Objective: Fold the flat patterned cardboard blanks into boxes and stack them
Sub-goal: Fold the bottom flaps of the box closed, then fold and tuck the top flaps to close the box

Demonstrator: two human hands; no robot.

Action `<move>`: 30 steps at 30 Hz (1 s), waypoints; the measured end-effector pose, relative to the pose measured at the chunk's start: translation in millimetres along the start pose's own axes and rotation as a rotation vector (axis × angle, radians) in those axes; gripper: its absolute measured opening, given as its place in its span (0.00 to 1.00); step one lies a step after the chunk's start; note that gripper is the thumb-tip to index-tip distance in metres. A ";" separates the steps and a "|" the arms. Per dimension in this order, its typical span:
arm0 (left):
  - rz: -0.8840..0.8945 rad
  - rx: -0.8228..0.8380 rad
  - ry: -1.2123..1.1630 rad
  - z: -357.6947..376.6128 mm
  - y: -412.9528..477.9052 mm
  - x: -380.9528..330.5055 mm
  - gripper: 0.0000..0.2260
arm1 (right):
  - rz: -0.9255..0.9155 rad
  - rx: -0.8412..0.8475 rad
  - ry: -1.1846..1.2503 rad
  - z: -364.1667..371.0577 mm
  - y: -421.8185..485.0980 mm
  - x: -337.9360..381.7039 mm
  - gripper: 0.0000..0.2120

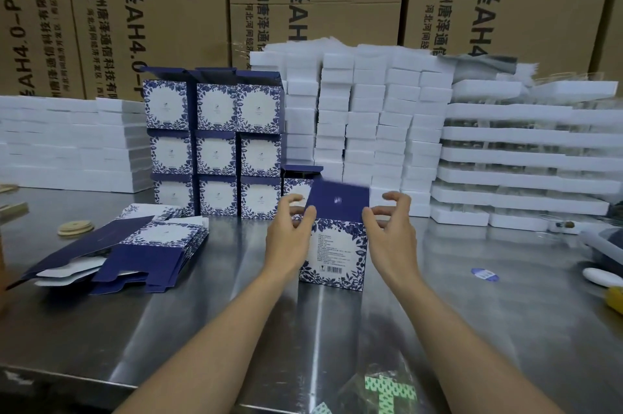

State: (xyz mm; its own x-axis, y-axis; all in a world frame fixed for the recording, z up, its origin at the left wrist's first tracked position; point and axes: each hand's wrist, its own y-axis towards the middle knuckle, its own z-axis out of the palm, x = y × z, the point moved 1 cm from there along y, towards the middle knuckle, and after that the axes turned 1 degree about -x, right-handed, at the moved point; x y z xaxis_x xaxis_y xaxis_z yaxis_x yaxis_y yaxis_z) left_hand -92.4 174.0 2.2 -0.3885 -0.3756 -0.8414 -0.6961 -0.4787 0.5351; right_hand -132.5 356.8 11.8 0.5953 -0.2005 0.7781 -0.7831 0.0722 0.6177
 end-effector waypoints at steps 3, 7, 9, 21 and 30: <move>0.088 -0.054 0.054 0.2 -1.2 -1.5 0.14 | -0.105 -0.004 -0.043 1.6 1.4 -0.6 0.09; 0.401 -0.088 0.240 -1.7 -1.1 -4.9 0.05 | -0.222 0.115 -0.225 1.5 5.3 -3.2 0.10; 0.468 -0.034 0.249 -1.5 -3.6 -6.5 0.03 | -0.289 0.177 -0.275 -0.4 6.3 -2.6 0.09; 0.351 0.123 0.156 -0.7 8.8 -1.2 0.04 | -0.292 0.283 -0.021 -4.0 9.4 -10.5 0.03; 0.219 0.216 0.002 -11.6 10.8 -0.1 0.06 | -0.209 0.302 0.084 -11.6 14.9 -16.1 0.07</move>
State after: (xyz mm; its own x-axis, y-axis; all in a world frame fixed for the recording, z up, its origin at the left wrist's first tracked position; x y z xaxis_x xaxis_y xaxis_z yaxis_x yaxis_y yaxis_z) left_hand -92.8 159.7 8.9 -0.5425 -0.4530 -0.7075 -0.7083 -0.2062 0.6752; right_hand -151.7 372.5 9.9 0.7507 -0.0983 0.6533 -0.6535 -0.2555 0.7125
